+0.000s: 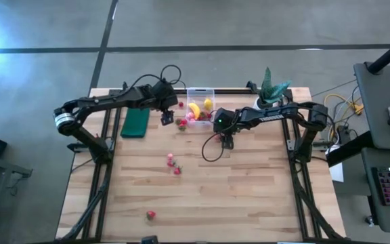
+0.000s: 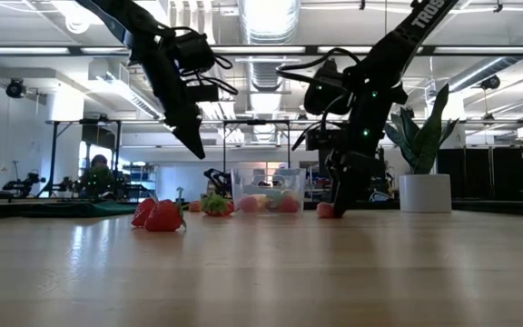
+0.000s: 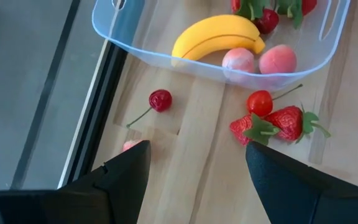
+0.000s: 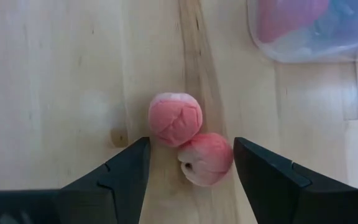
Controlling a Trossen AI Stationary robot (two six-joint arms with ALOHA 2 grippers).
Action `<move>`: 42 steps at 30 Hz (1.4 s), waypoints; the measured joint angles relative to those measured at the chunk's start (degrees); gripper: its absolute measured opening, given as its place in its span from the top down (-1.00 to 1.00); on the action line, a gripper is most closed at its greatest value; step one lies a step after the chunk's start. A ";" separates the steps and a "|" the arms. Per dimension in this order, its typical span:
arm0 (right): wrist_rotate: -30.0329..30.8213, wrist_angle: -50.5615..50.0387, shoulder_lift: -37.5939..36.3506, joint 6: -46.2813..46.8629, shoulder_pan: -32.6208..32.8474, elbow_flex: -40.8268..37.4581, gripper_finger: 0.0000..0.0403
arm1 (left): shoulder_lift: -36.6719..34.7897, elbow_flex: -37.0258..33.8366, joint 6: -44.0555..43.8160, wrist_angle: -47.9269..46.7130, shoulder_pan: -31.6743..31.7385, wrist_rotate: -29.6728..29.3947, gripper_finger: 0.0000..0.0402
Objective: Pick and placing Produce into tupperware
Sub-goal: Put the pink peach into the transparent bin
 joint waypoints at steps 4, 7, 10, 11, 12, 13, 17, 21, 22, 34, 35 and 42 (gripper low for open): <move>0.02 -0.06 -0.01 0.13 -0.02 0.00 -0.10 | 0.02 0.02 0.18 -0.14 0.11 0.00 -0.24; 0.02 -0.21 -0.04 0.15 -0.02 0.00 -0.05 | 0.02 0.02 1.14 -0.10 0.13 0.01 -0.24; 0.01 -0.78 -0.12 0.16 -0.02 0.00 0.06 | 0.02 0.04 1.44 -0.12 0.22 0.02 -0.24; 0.02 -1.33 -0.22 0.17 -0.02 0.00 0.10 | 0.02 0.09 1.45 -0.10 0.24 0.02 -0.24; 0.02 -2.01 -0.29 0.17 0.00 0.05 0.14 | 0.02 0.11 1.46 0.06 0.26 0.02 -0.24; 0.04 -2.57 -0.37 0.17 0.00 0.21 0.18 | 0.02 0.11 1.46 0.34 0.26 0.02 -0.24; 0.07 -4.78 -0.48 0.19 0.00 1.84 0.32 | 0.02 0.11 1.46 0.49 0.28 0.02 -0.24; 0.14 -7.02 -0.50 1.86 -0.02 5.46 0.42 | 0.02 0.11 1.46 1.48 0.28 0.02 -0.24; 0.13 -7.34 -0.52 1.81 -0.02 6.42 0.45 | 0.02 0.13 1.47 1.45 0.29 0.02 -0.24; 0.11 -12.61 -0.59 5.98 -0.13 4.88 0.44 | 0.02 0.13 0.94 1.08 0.31 0.03 -0.24; 0.09 -12.45 -0.59 6.95 -0.13 4.40 0.40 | 0.02 0.13 0.94 1.08 0.31 0.02 -0.24; 2.24 -11.26 -0.59 7.79 0.17 3.91 0.08 | 0.02 0.08 0.91 1.18 0.34 0.04 -0.24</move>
